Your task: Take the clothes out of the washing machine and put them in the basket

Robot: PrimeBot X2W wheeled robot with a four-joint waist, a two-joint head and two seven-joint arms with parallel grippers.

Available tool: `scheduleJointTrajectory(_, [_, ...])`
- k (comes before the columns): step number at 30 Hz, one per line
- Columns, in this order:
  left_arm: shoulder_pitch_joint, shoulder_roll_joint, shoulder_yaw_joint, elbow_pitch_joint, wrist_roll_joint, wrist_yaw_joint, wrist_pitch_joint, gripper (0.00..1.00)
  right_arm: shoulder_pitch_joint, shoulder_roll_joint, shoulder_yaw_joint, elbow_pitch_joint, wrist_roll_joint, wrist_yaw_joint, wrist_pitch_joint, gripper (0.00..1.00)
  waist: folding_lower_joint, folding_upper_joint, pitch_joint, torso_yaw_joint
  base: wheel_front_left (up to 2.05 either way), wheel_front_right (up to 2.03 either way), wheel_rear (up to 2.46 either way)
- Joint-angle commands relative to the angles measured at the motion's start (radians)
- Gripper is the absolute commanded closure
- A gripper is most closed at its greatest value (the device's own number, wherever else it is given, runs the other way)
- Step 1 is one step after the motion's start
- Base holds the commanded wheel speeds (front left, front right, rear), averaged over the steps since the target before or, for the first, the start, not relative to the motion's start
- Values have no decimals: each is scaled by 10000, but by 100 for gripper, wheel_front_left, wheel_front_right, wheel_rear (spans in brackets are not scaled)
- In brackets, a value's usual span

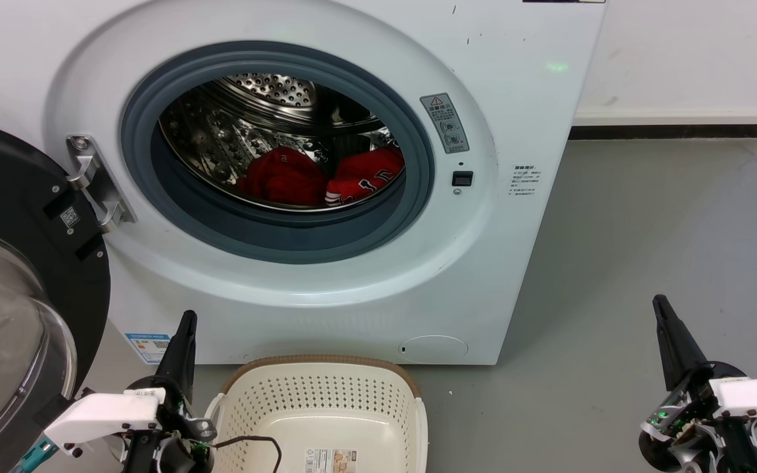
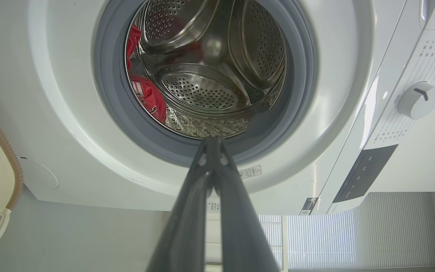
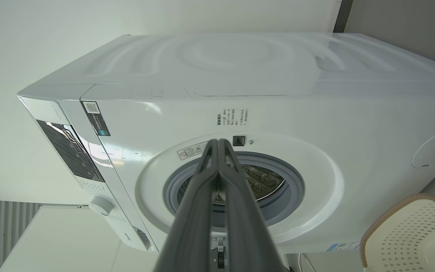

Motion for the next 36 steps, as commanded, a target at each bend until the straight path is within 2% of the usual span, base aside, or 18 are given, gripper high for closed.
scheduleJointTrajectory(1, [-55,-18,32,1,24,-23,46,100,-123,35,-2,15,-52,0,11,100,0,0,0,0,0,0,0])
scheduleJointTrajectory(22, [-55,-18,28,1,20,-23,42,100,-123,36,2,15,-49,0,7,100,0,0,0,0,0,0,0])
scheduleJointTrajectory(23, [3,-2,-4,13,0,0,-1,0,3,2,0,11,-1,0,-3,0,0,0,0,0,0,0,0])
scheduleJointTrajectory(36, [371,-25,-64,46,308,1,-563,0,332,9,154,85,-640,0,-556,0,0,0,20,-14,0,0,0])
